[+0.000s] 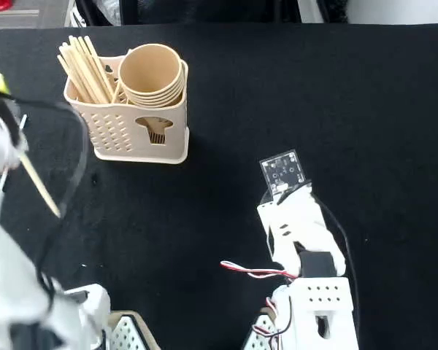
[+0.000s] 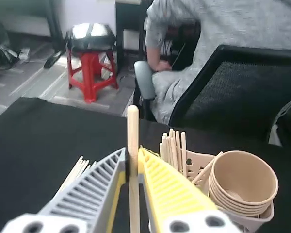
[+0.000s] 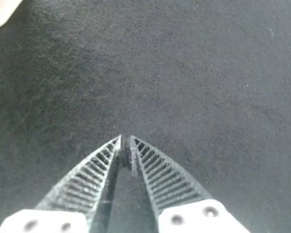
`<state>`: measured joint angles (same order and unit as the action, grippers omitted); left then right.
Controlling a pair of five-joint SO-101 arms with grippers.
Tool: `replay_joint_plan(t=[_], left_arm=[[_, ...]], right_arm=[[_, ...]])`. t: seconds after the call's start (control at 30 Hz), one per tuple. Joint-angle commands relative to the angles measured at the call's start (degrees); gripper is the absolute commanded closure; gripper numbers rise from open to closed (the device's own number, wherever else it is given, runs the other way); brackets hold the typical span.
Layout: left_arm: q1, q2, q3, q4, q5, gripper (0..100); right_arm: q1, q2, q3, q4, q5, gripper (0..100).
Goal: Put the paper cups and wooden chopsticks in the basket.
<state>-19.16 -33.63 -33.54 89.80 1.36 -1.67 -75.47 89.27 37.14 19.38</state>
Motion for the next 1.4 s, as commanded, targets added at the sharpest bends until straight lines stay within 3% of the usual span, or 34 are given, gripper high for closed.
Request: replay_joint_plan(t=[0.0, 0.23, 0.33, 0.5, 0.8, 1.1, 1.23, 1.37], left_arm=[[1.0, -17.5, 27.5, -19.9, 0.2, 97], [2.2, -37.5, 70.1, -74.0, 0.5, 97], [5.5, -36.4, 77.8, -87.9, 0.3, 97], [9.6, -27.7, 74.6, -88.6, 0.6, 97], [10.0, -7.1, 65.2, -88.6, 0.7, 97], [10.4, -4.3, 65.6, -87.9, 0.7, 97], [10.5, -4.4, 67.1, -77.9, 0.6, 93], [9.9, -4.4, 60.5, -59.0, 3.5, 79]], right_arm=[[-0.6, -0.8, -0.5, -1.2, 0.3, 98.7], [-0.6, -0.8, -0.6, -1.2, 0.3, 98.7], [-0.6, -0.8, -0.6, -1.2, 0.3, 98.7], [-0.6, -0.8, -0.6, -1.2, 0.3, 98.7], [-0.6, -0.8, -0.6, -1.3, 0.3, 98.7], [-0.6, -0.8, -0.6, -1.3, 0.4, 98.7], [-0.6, -0.8, -0.6, -1.3, 0.4, 98.7], [-0.6, -0.8, -0.6, -1.3, 0.4, 98.7]])
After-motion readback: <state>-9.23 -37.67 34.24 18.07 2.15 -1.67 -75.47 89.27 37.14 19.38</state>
